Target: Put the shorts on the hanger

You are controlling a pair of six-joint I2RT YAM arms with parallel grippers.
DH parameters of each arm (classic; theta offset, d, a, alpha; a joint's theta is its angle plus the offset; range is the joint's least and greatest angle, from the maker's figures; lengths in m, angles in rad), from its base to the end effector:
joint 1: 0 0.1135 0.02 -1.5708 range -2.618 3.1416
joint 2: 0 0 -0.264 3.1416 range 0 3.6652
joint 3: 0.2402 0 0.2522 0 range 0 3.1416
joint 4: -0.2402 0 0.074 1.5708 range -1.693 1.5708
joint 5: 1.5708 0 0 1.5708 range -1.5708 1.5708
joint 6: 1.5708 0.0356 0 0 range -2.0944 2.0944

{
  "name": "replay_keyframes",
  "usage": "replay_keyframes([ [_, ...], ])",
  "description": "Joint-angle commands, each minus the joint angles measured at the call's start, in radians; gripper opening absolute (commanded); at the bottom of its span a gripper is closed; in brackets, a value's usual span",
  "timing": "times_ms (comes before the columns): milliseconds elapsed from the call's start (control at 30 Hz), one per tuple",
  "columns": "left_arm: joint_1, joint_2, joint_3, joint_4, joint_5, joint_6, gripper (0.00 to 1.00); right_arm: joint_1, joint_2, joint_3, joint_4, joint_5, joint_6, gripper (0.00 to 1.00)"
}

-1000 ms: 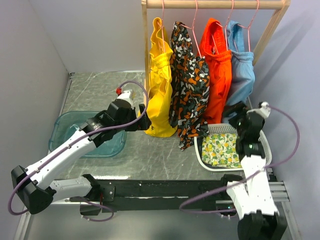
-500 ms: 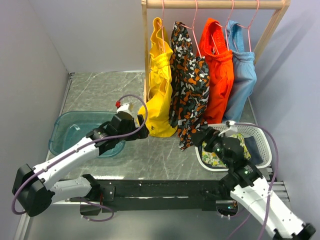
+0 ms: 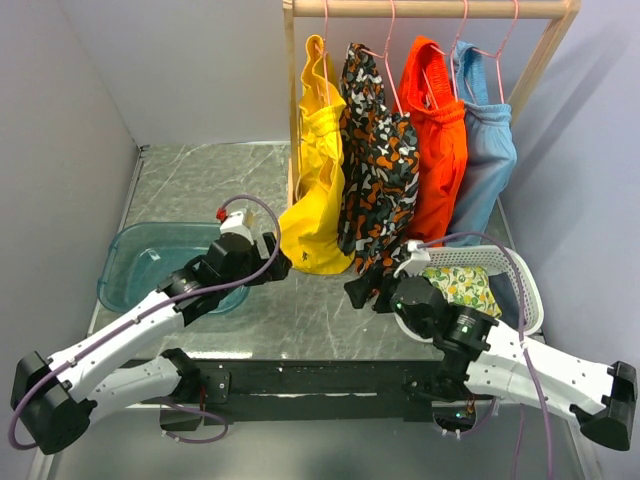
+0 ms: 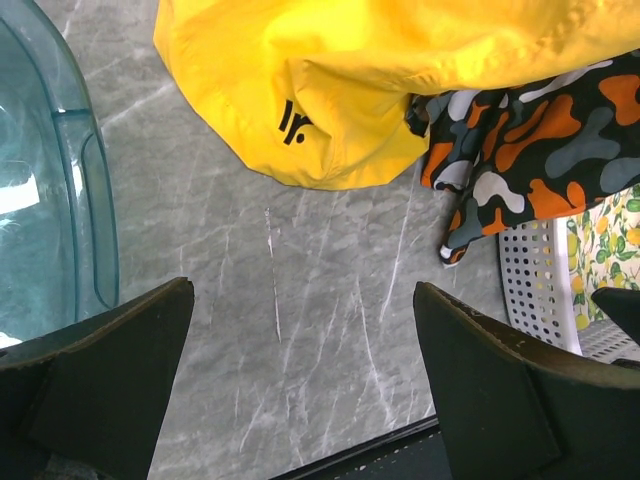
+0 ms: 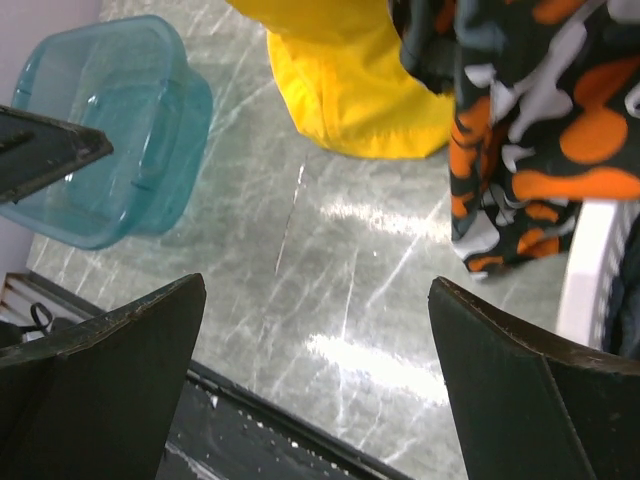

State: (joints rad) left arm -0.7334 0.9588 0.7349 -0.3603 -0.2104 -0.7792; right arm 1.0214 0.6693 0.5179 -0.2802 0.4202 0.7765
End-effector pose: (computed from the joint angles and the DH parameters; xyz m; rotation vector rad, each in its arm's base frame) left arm 0.1619 -0.1359 0.2737 -0.1760 2.2062 -0.6455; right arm 0.0964 0.1296 0.2551 0.0271 2.0407 0.7451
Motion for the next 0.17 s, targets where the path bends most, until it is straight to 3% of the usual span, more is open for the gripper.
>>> replay_keyframes([
  [0,0.003,-0.023,-0.012,0.035,-0.026,0.012,0.97,0.005,0.052,0.073,0.084,0.04,-0.054,1.0],
  [133,0.005,-0.049,-0.019,0.043,-0.053,0.009,0.96,0.006,0.078,0.074,0.111,0.026,-0.068,1.0],
])
